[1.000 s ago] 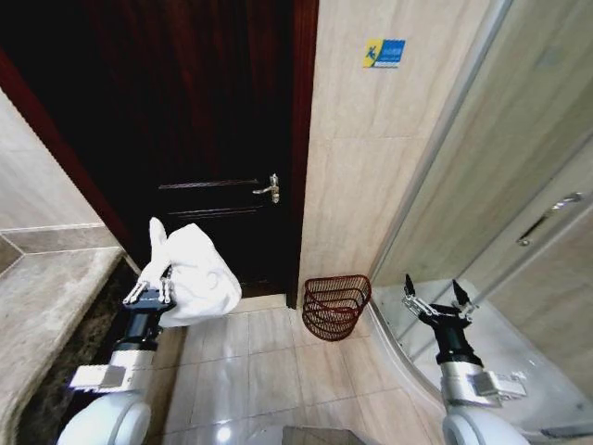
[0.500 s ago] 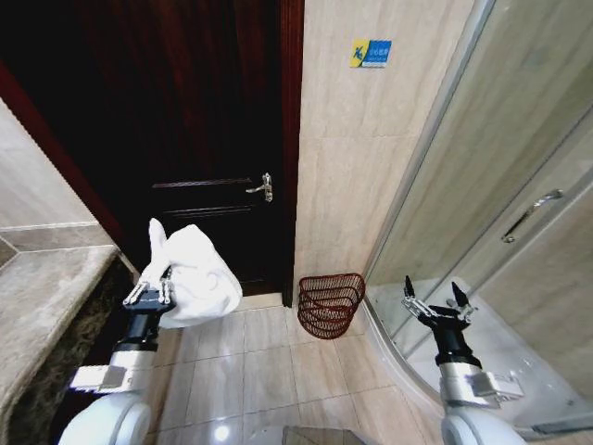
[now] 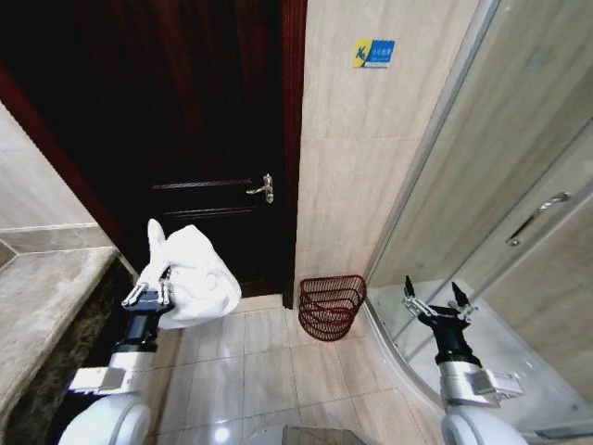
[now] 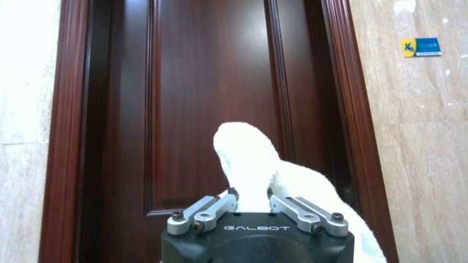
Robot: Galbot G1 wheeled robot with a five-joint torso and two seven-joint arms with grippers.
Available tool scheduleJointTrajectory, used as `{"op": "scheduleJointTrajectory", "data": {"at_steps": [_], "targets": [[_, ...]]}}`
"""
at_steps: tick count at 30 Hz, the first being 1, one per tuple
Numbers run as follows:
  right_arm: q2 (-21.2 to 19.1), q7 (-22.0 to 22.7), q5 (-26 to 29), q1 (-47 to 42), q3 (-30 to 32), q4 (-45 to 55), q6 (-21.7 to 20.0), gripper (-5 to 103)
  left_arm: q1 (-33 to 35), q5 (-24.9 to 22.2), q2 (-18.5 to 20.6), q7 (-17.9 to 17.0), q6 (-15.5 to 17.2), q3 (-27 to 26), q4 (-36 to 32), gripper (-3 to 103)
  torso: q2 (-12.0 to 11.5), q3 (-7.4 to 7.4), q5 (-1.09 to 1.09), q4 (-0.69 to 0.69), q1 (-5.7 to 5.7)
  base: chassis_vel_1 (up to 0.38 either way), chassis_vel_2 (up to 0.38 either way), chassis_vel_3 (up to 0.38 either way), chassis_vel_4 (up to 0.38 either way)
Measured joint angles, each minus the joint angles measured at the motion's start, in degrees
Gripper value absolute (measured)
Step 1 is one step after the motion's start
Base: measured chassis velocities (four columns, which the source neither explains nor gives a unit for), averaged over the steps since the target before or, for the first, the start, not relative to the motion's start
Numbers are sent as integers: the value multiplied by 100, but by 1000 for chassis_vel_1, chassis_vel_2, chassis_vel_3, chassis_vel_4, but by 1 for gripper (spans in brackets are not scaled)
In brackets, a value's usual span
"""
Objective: Discard the used towel into the hamper.
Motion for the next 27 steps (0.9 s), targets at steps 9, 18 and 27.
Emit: {"op": "scheduleJointTrajectory", "data": {"at_steps": [9, 18, 27], "targets": [[-15, 9, -12, 48, -20, 20, -63, 100, -3, -5, -22, 8, -12, 1, 4, 7, 0, 0, 0, 0, 1, -95, 111, 102, -103], [19, 173, -73, 96, -95, -95, -71, 100, 43, 101, -70, 20, -14, 5, 28, 7, -75, -34, 0, 0, -33, -52, 69, 59, -63], [11, 230, -35, 94, -74, -108, -17, 100, 36, 215, -118, -4, -23, 18, 62, 7, -370, -198, 0, 0, -170, 0, 0, 0, 0]]}}
